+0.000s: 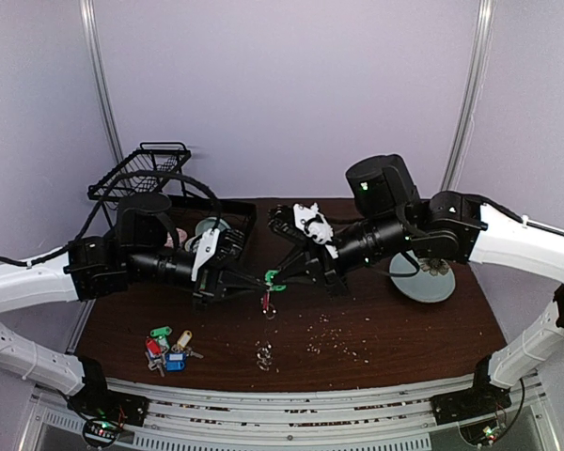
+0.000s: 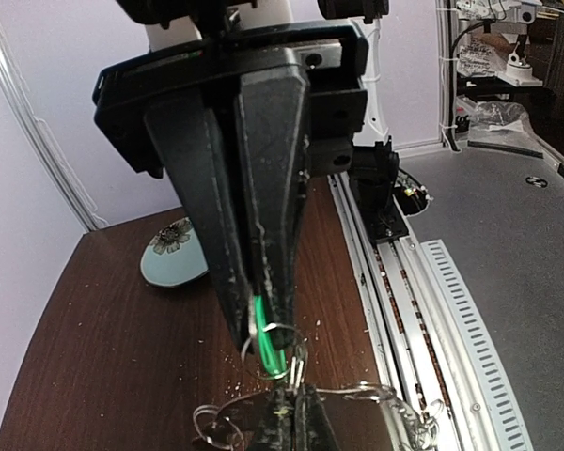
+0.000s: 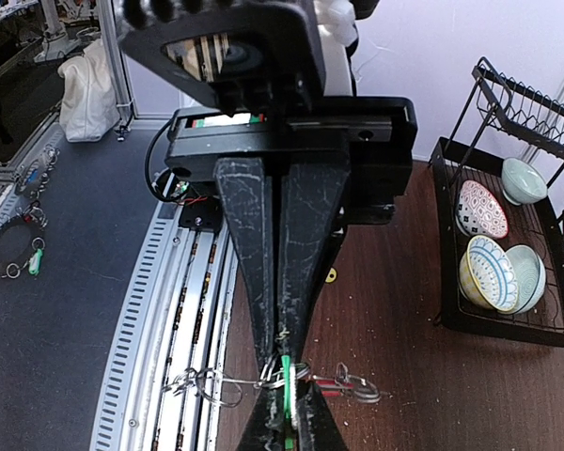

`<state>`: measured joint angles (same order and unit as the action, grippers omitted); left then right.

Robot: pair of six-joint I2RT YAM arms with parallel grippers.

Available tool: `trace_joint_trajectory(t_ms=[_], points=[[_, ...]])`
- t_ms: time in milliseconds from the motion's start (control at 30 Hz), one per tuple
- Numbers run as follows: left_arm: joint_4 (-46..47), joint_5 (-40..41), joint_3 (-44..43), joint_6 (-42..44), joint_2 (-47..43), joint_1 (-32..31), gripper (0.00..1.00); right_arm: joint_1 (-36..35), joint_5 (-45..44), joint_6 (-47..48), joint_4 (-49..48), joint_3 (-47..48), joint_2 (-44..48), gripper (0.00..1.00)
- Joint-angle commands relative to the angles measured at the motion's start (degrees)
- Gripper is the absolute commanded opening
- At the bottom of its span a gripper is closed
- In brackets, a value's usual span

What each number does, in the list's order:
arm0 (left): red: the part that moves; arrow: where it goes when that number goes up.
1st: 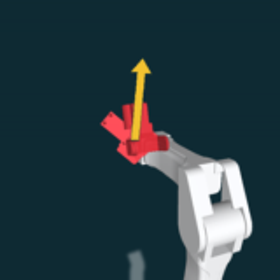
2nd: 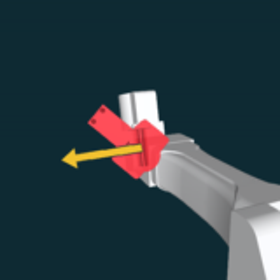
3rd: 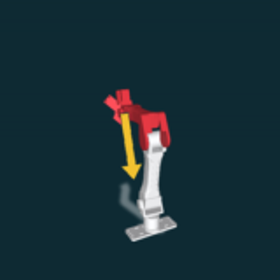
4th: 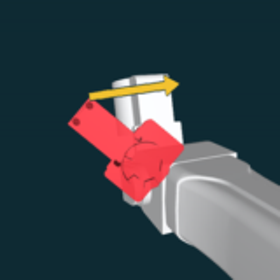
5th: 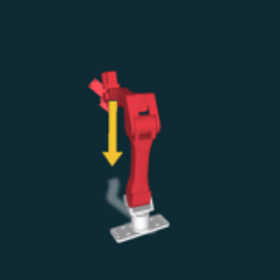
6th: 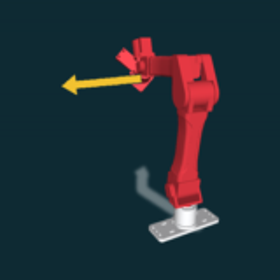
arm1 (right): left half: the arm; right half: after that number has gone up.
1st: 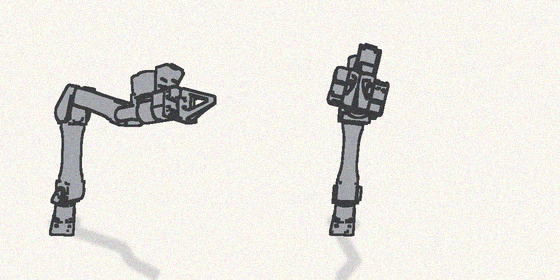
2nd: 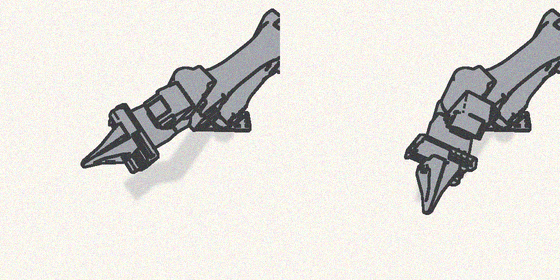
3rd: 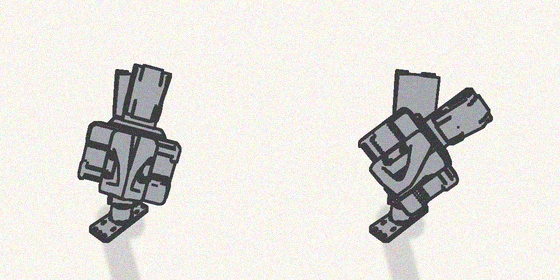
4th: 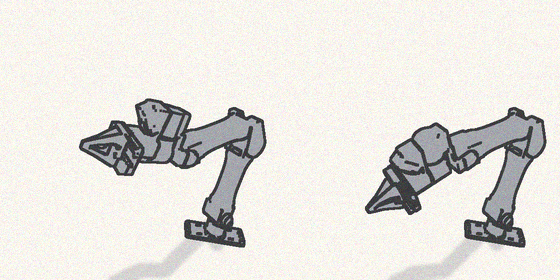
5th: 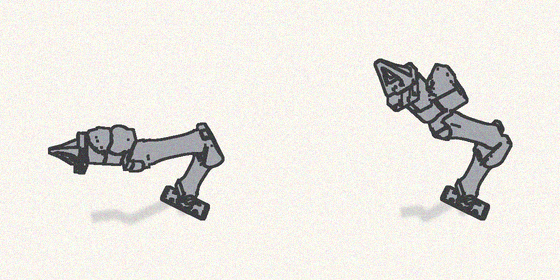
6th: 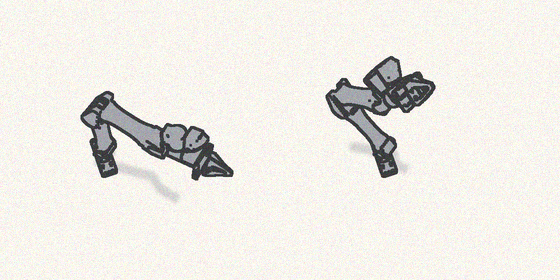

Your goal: Put the keys on the keyring

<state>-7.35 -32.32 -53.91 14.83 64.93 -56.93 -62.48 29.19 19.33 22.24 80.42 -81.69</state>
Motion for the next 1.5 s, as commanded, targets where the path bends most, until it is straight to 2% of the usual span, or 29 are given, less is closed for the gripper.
trace_joint_trajectory(t_ms=[0,133,333,433,767,1200,1233,1367,1467], points=[[2.4,0.1,-0.3,0.0,-0.8,0.4,0.0,0.1,-0.6,0.3,-1.5,1.6,0.8,0.0],[5.4,2.7,1.9,-0.3,-3.0,0.4,0.0,0.3,-3.4,0.8,-1.2,0.1,1.7,0.0],[17.9,7.7,8.2,-4.5,-8.8,0.4,0.0,0.7,-8.0,-0.3,-2.4,-4.0,2.9,0.0],[24.8,8.6,11.2,-7.3,-10.5,0.4,0.0,0.7,-7.6,-1.0,-3.7,-4.9,2.7,0.0],[39.3,10.3,14.9,-14.2,-9.7,0.3,0.0,0.6,-2.7,-4.0,-9.9,-6.3,-0.2,0.0],[45.4,10.5,16.5,-17.2,-6.5,-0.2,0.0,0.5,-3.2,-4.7,-12.6,-6.4,-1.6,0.0],[45.2,10.6,16.5,-17.1,-6.5,-0.2,0.0,0.6,-3.7,-4.7,-12.5,-6.5,-1.5,0.02],[44.0,11.1,16.8,-16.7,-6.9,-0.2,0.0,0.6,-7.3,-4.9,-12.2,-7.5,1.2,0.25],[43.1,11.7,17.0,-16.0,-7.3,-0.2,0.0,0.7,-9.8,-4.5,-12.6,-9.1,4.5,0.35]])
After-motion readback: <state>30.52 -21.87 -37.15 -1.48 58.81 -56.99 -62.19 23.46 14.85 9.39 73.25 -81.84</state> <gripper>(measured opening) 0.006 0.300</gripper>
